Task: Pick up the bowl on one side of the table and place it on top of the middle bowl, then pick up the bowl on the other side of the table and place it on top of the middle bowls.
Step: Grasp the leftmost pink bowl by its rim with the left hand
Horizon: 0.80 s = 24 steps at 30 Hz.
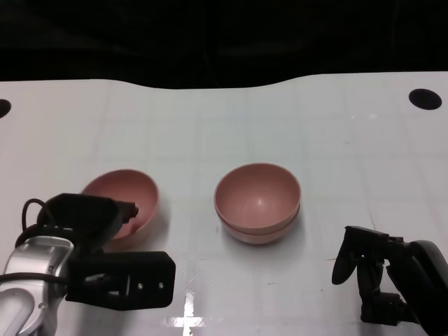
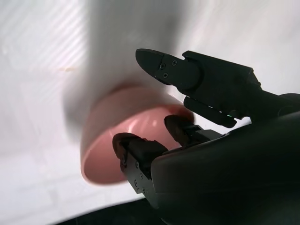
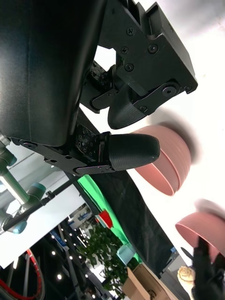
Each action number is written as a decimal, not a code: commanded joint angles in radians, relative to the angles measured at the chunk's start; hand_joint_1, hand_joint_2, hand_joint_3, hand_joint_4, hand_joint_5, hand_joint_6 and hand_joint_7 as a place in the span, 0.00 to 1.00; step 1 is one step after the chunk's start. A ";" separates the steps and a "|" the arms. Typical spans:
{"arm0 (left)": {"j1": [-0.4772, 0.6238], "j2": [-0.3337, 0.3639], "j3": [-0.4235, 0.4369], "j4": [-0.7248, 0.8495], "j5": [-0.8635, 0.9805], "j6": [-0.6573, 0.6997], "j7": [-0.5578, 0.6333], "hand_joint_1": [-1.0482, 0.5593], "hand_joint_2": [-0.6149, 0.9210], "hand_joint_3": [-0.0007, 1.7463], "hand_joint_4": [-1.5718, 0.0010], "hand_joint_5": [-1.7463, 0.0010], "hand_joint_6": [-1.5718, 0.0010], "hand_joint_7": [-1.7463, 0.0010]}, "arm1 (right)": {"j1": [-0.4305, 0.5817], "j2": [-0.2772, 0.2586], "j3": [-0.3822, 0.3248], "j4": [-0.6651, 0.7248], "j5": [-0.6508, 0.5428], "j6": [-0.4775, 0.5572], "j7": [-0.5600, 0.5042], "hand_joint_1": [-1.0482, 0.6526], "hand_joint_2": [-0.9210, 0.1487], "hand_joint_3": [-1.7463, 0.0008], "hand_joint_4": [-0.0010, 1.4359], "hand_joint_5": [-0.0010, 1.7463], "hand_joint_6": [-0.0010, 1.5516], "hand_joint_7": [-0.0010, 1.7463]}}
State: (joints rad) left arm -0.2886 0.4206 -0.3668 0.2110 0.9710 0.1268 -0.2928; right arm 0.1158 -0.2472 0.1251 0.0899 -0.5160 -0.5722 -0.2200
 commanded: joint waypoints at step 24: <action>-0.050 0.031 -0.031 0.123 -0.075 -0.097 0.115 0.42 1.00 0.04 0.65 0.40 0.56 0.99 | 0.002 -0.003 -0.002 -0.024 -0.001 0.013 0.000 0.58 0.70 0.07 0.66 1.00 0.53 0.90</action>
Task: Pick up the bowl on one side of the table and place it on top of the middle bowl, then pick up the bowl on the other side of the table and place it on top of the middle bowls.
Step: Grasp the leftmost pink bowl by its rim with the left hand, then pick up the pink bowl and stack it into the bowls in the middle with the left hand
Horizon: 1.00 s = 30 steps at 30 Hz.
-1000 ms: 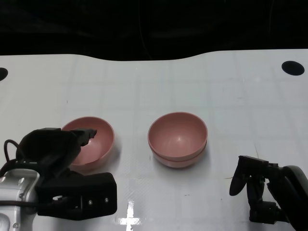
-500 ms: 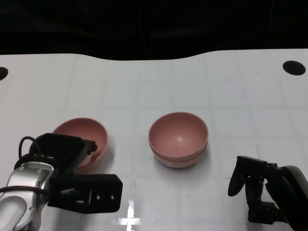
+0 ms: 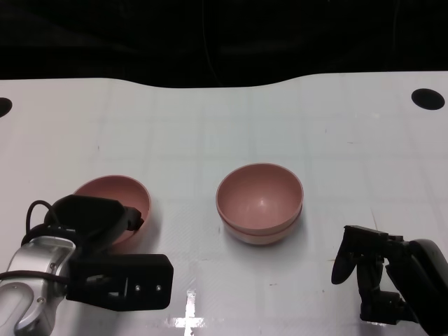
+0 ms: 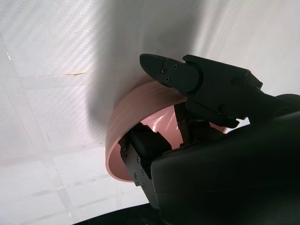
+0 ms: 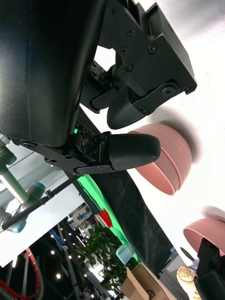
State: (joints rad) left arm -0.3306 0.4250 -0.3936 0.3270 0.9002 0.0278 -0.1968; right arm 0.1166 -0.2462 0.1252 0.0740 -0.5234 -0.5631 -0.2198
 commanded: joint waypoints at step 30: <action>-0.061 0.034 0.104 -0.098 -0.115 -0.268 0.342 0.53 0.67 0.69 0.41 0.00 0.58 0.00 | -0.019 0.006 0.003 0.022 -0.002 -0.006 -0.018 0.57 0.71 0.07 0.66 1.00 0.53 0.89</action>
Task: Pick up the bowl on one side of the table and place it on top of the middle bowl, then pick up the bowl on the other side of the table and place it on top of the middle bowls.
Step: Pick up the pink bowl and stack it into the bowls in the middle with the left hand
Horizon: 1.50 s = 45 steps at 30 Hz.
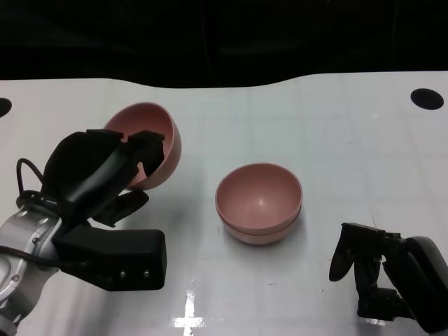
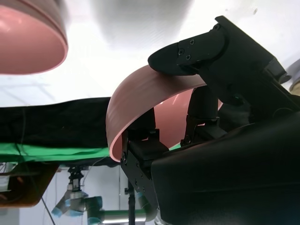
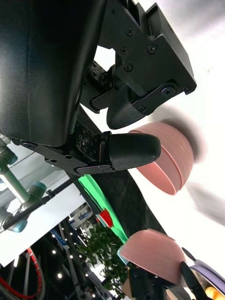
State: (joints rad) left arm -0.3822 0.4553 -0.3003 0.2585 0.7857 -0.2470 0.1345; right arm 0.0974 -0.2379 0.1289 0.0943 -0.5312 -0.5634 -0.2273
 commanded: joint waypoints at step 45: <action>-0.226 -0.207 -0.205 0.217 -0.066 -0.187 -0.168 0.49 0.87 0.30 0.54 0.16 0.50 0.57 | 0.004 0.004 0.013 -0.013 -0.001 0.028 -0.002 0.56 0.71 0.07 0.67 1.00 0.54 0.88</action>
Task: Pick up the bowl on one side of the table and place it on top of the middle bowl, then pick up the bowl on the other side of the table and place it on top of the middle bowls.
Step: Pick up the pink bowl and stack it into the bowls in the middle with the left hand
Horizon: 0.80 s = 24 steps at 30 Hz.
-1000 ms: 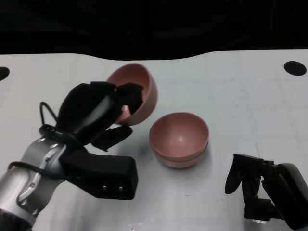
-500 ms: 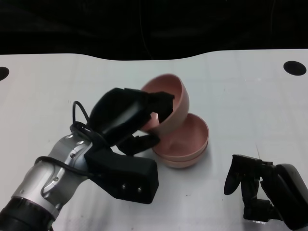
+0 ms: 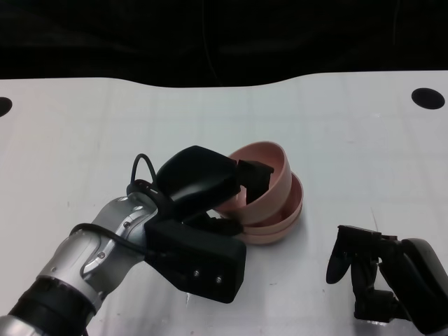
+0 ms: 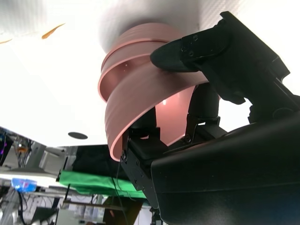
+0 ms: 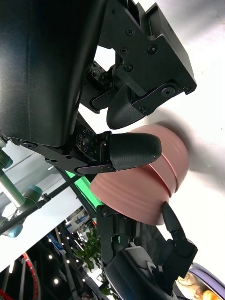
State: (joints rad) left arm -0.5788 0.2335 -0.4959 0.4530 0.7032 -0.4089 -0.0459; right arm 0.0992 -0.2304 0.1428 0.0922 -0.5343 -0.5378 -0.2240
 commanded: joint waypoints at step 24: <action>0.121 0.123 0.069 -0.243 0.015 0.034 0.000 0.16 1.00 0.26 0.97 0.88 0.89 0.98 | 0.000 -0.008 -0.005 -0.005 0.015 -0.014 -0.009 0.56 0.71 0.07 0.67 1.00 0.54 0.86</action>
State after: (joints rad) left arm -0.4919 0.3379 -0.4609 0.2271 0.7547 -0.3581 -0.0811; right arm 0.0969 -0.2310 0.1460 0.0922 -0.5326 -0.5399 -0.2245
